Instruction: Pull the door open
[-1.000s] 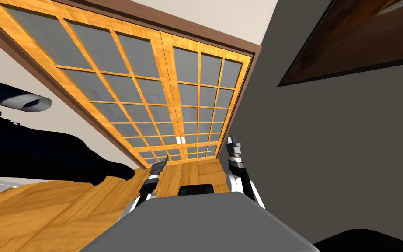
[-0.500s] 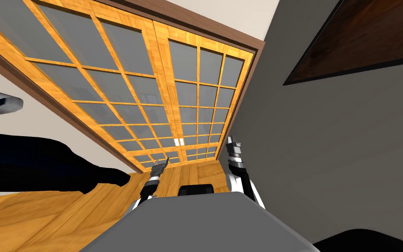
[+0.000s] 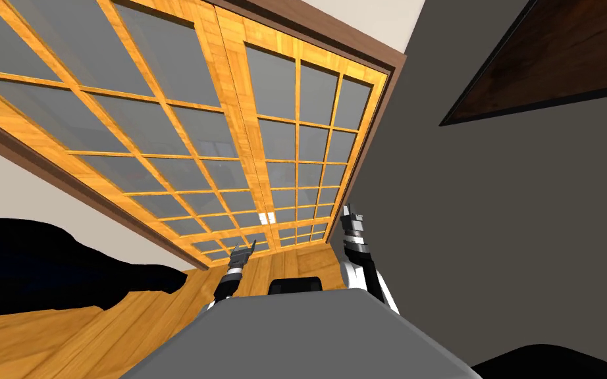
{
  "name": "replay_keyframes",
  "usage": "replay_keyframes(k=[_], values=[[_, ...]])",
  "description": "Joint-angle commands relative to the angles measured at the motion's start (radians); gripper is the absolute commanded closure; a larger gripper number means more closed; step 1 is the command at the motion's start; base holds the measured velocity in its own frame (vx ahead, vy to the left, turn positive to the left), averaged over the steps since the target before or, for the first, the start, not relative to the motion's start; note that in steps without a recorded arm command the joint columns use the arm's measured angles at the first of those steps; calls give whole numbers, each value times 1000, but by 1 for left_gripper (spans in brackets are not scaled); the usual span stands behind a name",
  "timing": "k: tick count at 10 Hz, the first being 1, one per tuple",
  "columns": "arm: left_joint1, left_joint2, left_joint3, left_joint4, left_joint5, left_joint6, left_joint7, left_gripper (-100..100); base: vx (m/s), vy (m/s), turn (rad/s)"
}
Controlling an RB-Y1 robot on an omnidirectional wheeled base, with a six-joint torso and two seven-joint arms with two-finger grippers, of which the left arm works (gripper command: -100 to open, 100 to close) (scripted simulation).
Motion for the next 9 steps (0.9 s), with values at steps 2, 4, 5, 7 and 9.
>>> replay_keyframes(k=[2, 4, 5, 7, 9], values=[[-15, -8, 13, 44, -9, -15, -44, -100, 141, 19, -51], [-31, -19, 23, 80, -17, -28, -82, -100, 133, 15, -55], [-23, -17, 18, 60, -16, -18, -66, -100, 67, 4, -14], [-4, 1, 38, 74, -9, -16, -76, -100, -111, 8, 42], [13, 18, 62, 89, 1, -12, -84, -100, -186, 14, 20]])
